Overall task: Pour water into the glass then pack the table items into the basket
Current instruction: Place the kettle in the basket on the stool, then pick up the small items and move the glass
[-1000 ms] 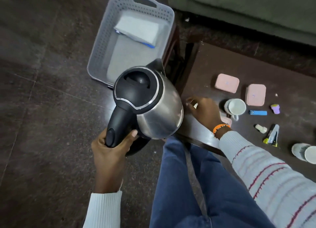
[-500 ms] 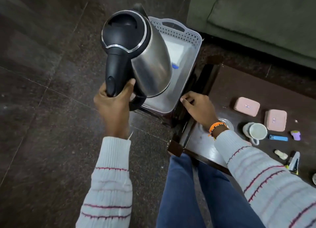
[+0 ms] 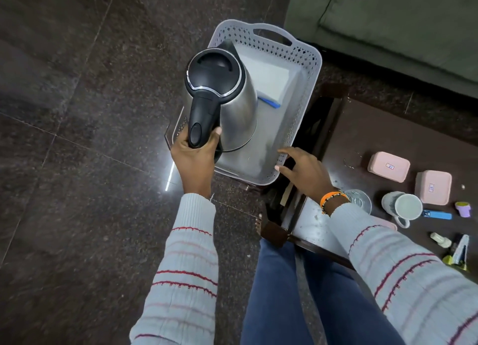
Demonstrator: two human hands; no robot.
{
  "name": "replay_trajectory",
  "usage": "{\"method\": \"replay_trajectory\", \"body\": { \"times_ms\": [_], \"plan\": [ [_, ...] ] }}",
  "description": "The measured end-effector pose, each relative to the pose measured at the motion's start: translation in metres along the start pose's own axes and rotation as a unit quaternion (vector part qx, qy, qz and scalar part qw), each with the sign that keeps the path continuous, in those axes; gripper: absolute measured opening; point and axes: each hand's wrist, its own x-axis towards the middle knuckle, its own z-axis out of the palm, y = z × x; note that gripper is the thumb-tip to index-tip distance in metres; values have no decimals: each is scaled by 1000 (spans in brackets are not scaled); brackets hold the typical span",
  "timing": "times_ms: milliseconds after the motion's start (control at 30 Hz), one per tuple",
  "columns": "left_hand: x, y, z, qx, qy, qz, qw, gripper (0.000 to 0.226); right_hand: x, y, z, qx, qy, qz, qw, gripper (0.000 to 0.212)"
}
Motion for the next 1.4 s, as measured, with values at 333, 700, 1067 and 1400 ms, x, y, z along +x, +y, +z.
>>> {"method": "replay_trajectory", "body": {
  "times_ms": [333, 700, 1067, 1400],
  "plan": [
    [-13, -23, -14, 115, -10, 31, 993, 36, -2, 3, 5, 20, 11, 12, 1000, 40],
    [-123, -42, 19, 157, -19, 40, 987, 57, -56, 37, 3, -5, 101, 1, 995, 40],
    [-182, -93, 71, 230, -309, 3, 923, 46, -101, 134, 1, -171, -48, 109, 978, 92],
    [-231, -105, 108, 261, -306, -19, 915, 44, -108, 161, -23, -81, -17, 47, 995, 75]
  ]
}}
